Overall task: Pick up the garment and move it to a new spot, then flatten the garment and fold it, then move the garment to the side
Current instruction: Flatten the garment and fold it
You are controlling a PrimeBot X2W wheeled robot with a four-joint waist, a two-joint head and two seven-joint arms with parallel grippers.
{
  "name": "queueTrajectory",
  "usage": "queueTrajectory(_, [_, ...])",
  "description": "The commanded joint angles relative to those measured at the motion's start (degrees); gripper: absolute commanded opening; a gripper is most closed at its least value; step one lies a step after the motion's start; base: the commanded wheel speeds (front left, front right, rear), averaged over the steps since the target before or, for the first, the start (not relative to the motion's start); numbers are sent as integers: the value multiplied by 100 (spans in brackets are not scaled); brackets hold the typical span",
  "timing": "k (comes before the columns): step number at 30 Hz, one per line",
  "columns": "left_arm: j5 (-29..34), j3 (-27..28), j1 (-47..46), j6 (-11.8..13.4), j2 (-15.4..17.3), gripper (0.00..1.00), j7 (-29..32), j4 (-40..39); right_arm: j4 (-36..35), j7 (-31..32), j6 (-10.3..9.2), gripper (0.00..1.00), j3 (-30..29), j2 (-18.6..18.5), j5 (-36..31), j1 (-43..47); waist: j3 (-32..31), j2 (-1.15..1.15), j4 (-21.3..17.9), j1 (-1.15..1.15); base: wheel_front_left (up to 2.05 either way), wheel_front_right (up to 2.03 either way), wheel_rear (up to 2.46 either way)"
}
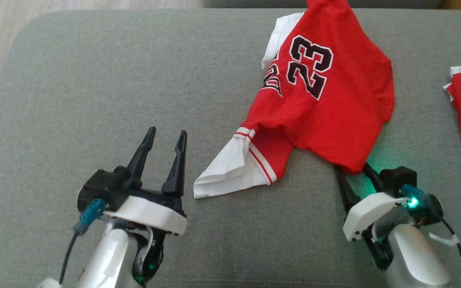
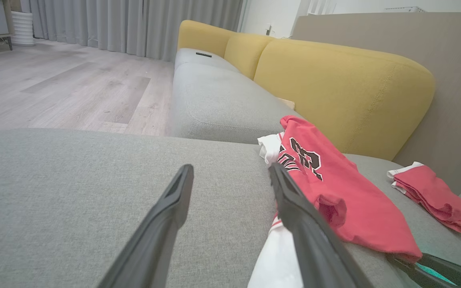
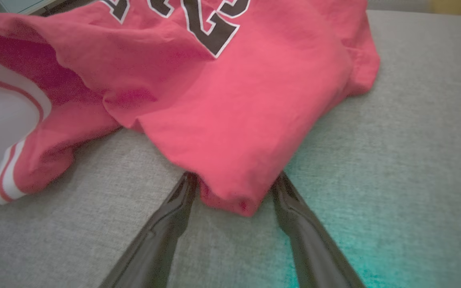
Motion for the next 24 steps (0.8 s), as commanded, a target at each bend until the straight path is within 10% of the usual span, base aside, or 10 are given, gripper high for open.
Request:
queueTrajectory(1, [73,184,-222,25,18,100,-30,-181,-23,-127,-5,0,40,0,-132,-202,-23,0,-42,0,0,0,0])
queueTrajectory(18, [8,246,-64,34,18,100,-30,-215,-572,-118,-5,0,-2085,-1026,-1479,81,-409,0,-479,0,0,0,0])
queueTrajectory(19, [4,247,-55,37,18,100,-30,-216,-621,-68,-5,25,-2130,-1006,-1527,132,-423,0,-490,0,0,0,0])
queueTrajectory(20, [2,249,-44,38,18,100,-30,-216,-674,-23,-5,96,-2156,-982,-1598,189,-441,0,-500,0,0,0,0])
queueTrajectory(24, [2,259,-5,32,18,100,-30,-208,-937,73,-5,100,-2274,-761,-1695,371,-494,0,-531,0,0,0,0])
